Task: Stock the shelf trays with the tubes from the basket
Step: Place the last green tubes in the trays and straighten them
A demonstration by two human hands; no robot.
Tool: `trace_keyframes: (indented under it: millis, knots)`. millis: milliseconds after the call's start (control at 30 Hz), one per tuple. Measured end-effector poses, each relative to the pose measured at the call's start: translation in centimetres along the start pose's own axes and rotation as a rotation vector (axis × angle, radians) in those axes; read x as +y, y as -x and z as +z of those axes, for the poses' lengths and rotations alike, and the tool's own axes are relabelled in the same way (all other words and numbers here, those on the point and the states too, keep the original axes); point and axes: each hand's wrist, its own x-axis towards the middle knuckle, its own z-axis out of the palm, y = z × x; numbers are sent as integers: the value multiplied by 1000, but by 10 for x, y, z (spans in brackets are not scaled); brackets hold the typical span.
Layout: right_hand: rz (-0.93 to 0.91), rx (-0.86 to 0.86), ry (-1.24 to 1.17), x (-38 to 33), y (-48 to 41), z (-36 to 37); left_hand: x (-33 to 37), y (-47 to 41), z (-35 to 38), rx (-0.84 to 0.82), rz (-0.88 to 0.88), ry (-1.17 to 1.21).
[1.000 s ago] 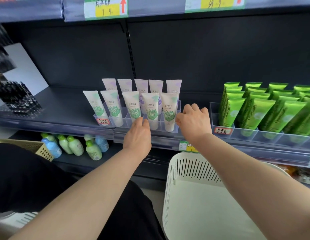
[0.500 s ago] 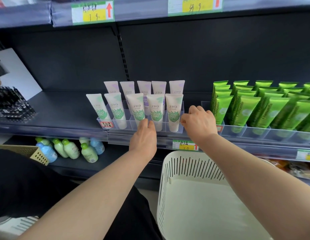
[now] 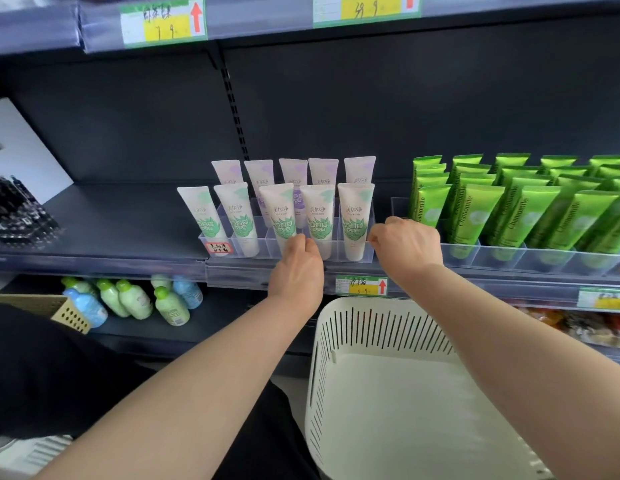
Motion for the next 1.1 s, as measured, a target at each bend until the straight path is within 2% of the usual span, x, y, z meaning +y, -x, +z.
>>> trace_keyframes:
  millis: [567,1100]
  knots:
    - [35,-18,6,25,11,-4,28,-2,0,-17,46,3]
    - [-25,29,-67,34,20,-5,29,-1,-2,-62,57,25]
